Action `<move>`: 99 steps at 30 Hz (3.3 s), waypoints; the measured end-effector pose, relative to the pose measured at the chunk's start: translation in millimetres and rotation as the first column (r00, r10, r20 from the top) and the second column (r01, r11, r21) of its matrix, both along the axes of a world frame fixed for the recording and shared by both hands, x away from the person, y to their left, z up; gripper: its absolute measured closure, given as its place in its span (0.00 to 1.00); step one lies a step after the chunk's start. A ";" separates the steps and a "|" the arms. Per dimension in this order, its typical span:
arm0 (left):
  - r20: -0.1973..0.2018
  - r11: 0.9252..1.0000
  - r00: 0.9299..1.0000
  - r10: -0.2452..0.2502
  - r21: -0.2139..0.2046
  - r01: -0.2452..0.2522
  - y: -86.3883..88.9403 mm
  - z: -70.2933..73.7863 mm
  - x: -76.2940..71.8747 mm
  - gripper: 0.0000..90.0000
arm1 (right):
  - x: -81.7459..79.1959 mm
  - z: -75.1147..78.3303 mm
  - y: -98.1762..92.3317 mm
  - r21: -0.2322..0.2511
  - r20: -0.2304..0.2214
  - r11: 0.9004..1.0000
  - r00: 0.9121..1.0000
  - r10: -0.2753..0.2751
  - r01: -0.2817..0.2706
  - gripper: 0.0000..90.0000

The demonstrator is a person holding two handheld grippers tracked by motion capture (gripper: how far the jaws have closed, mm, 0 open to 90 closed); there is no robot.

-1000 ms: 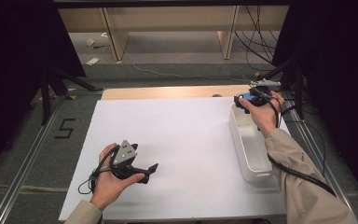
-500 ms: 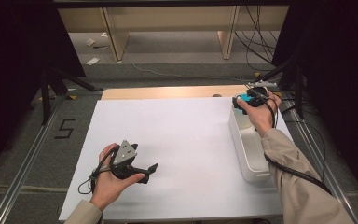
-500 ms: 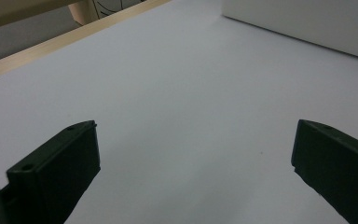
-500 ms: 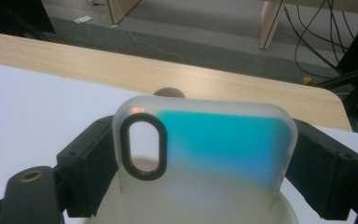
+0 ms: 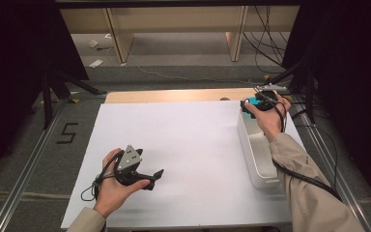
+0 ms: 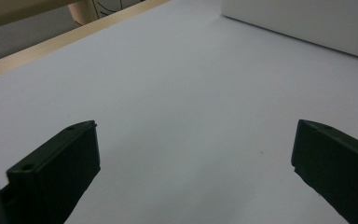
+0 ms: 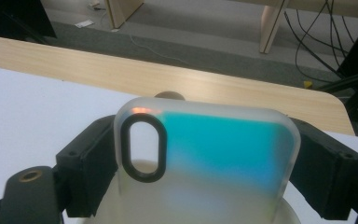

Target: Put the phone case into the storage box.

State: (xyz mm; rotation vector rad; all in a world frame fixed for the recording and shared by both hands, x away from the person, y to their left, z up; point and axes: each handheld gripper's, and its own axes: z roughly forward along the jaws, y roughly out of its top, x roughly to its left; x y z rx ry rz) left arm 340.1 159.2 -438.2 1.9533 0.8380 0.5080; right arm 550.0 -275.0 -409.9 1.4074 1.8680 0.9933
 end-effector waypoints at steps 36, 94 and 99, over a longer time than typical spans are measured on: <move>0.001 1.000 1.000 0.000 0.001 0.000 -0.3 0.3 -0.1 0.00 | -1.2 13.1 -2.5 -0.009 0.085 1.000 0.996 0.011 -0.010 0.15; 0.004 1.000 1.000 0.003 0.007 -0.003 -1.9 1.8 -1.0 0.00 | -92.3 44.2 37.2 0.052 0.201 0.939 0.925 0.322 -0.339 0.27; 0.004 1.000 1.000 0.003 0.009 -0.003 -2.6 1.5 -1.0 0.00 | -99.0 42.6 39.6 0.066 0.196 0.926 0.915 0.353 -0.371 0.26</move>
